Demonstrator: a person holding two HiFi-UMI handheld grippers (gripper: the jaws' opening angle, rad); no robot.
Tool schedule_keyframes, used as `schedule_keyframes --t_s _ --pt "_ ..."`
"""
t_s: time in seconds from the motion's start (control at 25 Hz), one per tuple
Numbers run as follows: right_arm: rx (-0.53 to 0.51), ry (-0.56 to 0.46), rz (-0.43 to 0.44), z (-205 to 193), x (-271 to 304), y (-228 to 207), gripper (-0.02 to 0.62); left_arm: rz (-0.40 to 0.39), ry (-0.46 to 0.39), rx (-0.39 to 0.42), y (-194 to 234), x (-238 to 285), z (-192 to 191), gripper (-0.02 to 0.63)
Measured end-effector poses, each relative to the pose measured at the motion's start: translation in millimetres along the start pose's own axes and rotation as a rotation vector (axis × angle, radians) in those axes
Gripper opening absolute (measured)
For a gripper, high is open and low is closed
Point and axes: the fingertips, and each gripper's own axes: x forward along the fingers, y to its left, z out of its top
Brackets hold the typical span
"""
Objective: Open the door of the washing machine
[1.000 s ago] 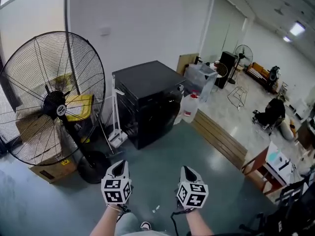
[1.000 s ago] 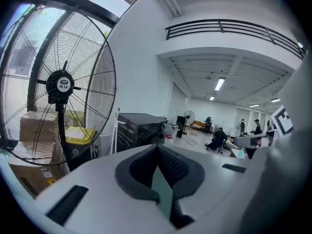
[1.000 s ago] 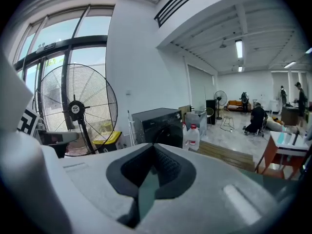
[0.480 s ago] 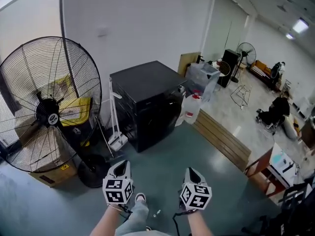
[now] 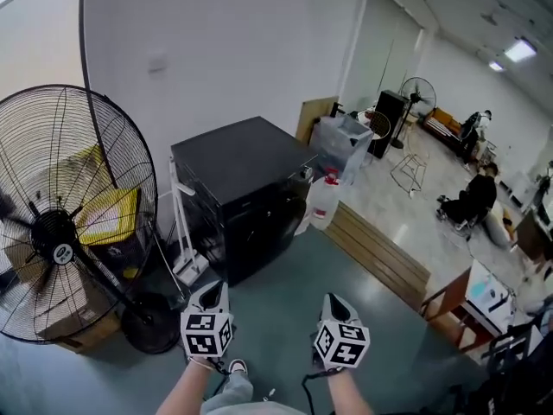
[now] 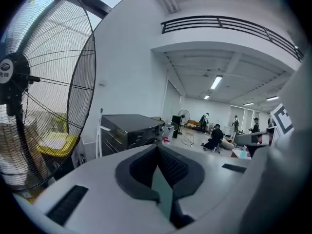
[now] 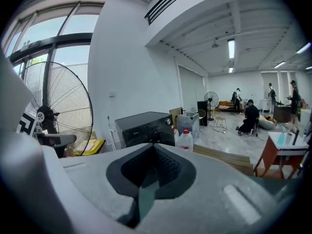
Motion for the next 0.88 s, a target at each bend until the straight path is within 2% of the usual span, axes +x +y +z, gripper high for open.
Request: schedule_keyframes --t_s 0.36,0.68,0.88 --pt "-0.012 -0.005 -0.018 48 91 4 0.005 -0.028 0.001 0.023 37 91 45 0.003" --pt "-0.011 0.017 -0.013 64 145 14 0.005 -0.032 0.023 0.015 66 141 56 0.003" --pt "0.015 0.065 -0.023 51 163 1 0.005 -0.033 0.067 0.014 69 161 40 0.003"
